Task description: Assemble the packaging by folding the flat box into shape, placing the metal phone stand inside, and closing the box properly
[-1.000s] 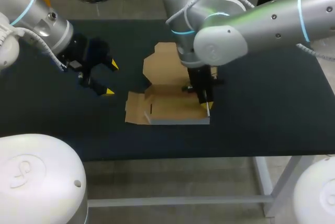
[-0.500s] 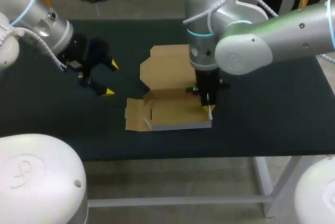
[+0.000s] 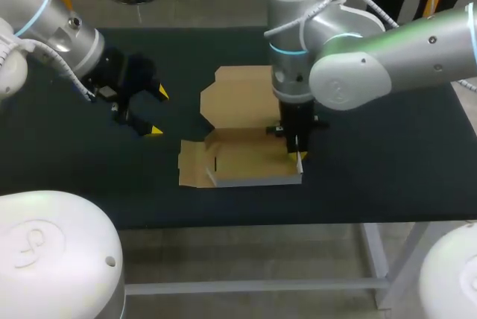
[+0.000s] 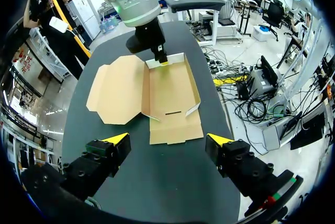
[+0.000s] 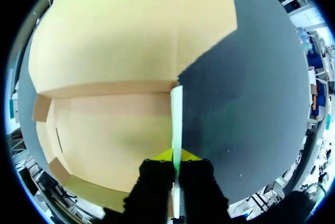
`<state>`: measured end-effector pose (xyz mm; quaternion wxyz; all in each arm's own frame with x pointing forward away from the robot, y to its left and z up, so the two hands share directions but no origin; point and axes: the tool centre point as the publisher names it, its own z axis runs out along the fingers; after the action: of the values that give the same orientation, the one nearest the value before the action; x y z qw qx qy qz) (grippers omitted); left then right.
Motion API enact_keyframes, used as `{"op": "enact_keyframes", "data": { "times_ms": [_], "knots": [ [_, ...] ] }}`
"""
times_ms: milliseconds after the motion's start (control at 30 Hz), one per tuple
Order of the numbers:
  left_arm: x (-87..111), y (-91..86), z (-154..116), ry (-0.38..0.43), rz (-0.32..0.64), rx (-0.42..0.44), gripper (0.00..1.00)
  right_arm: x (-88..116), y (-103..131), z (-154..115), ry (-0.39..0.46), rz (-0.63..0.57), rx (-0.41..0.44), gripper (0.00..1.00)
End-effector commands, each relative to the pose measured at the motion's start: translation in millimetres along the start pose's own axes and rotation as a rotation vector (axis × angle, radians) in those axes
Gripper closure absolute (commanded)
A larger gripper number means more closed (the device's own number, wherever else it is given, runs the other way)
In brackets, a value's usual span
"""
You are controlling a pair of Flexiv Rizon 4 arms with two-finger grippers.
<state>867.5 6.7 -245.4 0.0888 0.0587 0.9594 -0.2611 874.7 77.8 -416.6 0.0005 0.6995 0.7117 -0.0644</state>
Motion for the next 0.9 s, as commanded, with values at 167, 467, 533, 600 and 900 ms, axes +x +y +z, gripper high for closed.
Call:
{"op": "enact_keyframes", "data": {
  "times_ms": [167, 467, 533, 600, 900],
  "knots": [
    [-0.3, -0.5, -0.7, 0.003, 0.0, -0.004, 0.0, -0.9, -0.6, -0.4, 0.001, -0.001, 0.001, 1.0],
    [-0.3, -0.5, -0.7, 0.003, 0.0, -0.004, 0.0, -0.9, -0.6, -0.4, 0.001, -0.001, 0.001, 1.0],
    [-2.4, -0.4, 1.4, 0.013, -0.065, 0.012, 0.0, -0.9, -0.6, -0.4, 0.001, -0.001, 0.001, 1.0],
    [-0.8, -0.2, 5.4, -0.001, -0.181, 0.042, 0.0, -0.9, -0.6, -0.4, 0.001, -0.001, 0.001, 1.0],
    [12.9, 5.3, 9.0, -0.02, -0.965, 0.0, 0.0, -0.9, -0.6, -0.4, 0.001, -0.001, 0.001, 1.0]
  ]
}}
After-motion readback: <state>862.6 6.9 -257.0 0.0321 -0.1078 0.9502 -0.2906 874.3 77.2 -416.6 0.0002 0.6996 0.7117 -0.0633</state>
